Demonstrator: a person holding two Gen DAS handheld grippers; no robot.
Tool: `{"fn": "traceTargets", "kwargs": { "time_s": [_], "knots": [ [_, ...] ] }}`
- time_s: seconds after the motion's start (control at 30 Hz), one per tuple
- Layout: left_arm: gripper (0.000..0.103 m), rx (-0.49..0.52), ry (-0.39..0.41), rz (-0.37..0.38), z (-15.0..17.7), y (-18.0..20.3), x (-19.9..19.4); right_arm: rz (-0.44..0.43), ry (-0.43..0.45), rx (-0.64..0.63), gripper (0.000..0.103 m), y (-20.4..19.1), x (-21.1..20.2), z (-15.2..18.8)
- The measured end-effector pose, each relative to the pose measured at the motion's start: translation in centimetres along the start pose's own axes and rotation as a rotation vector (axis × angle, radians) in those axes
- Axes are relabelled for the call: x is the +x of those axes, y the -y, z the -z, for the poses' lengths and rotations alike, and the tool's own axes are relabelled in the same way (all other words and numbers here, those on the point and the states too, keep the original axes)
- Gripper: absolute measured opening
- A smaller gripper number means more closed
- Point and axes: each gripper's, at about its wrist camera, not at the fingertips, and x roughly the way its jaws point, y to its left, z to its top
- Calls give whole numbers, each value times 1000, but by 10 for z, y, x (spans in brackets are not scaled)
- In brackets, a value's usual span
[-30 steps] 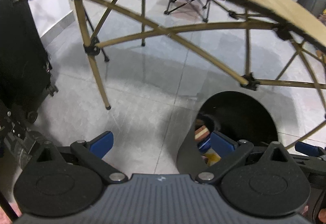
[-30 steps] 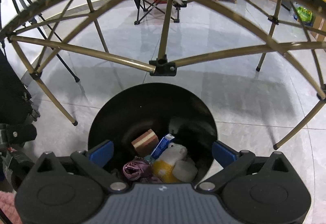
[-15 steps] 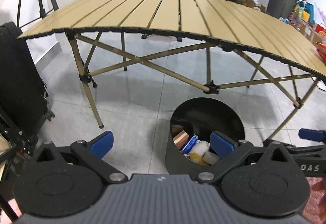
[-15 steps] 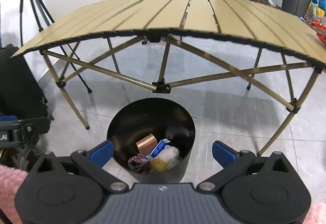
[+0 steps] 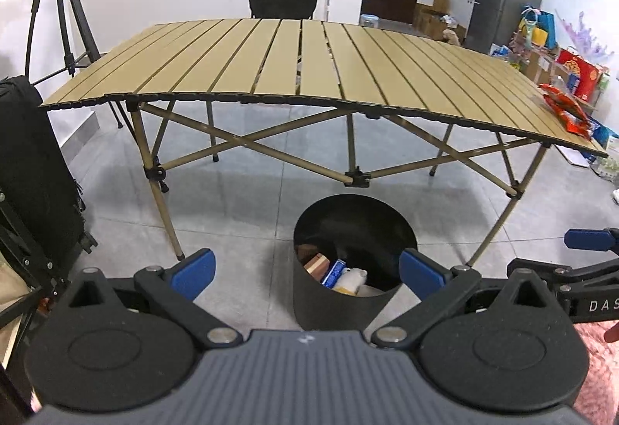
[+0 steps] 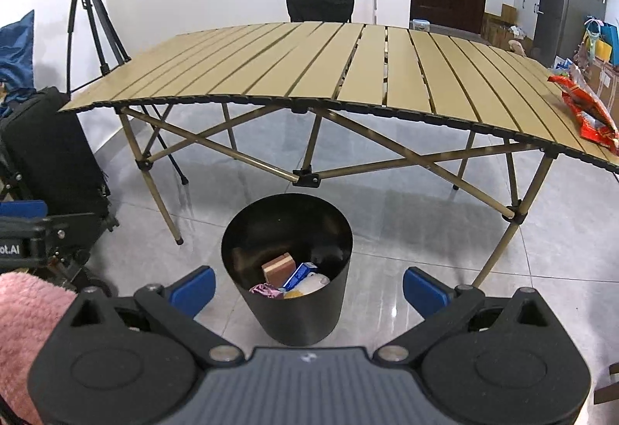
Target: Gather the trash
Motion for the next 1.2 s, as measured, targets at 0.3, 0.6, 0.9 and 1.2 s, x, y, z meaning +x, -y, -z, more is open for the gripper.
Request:
{"fn": "traceTargets", "kwargs": {
  "time_s": [0.3, 0.6, 0.9, 1.2],
  "knots": [
    [103, 17, 22, 17, 8, 7, -17, -11, 10, -6, 103, -2, -18, 8],
    [103, 20, 28, 15, 9, 8, -20, -15, 11, -7, 103, -3, -21, 11],
    [103, 21, 32, 22, 8, 7, -21, -13, 16, -11, 103, -5, -23, 10],
    [103, 21, 38, 39, 9, 7, -21, -11, 18, -13, 103, -5, -23, 11]
  ]
}}
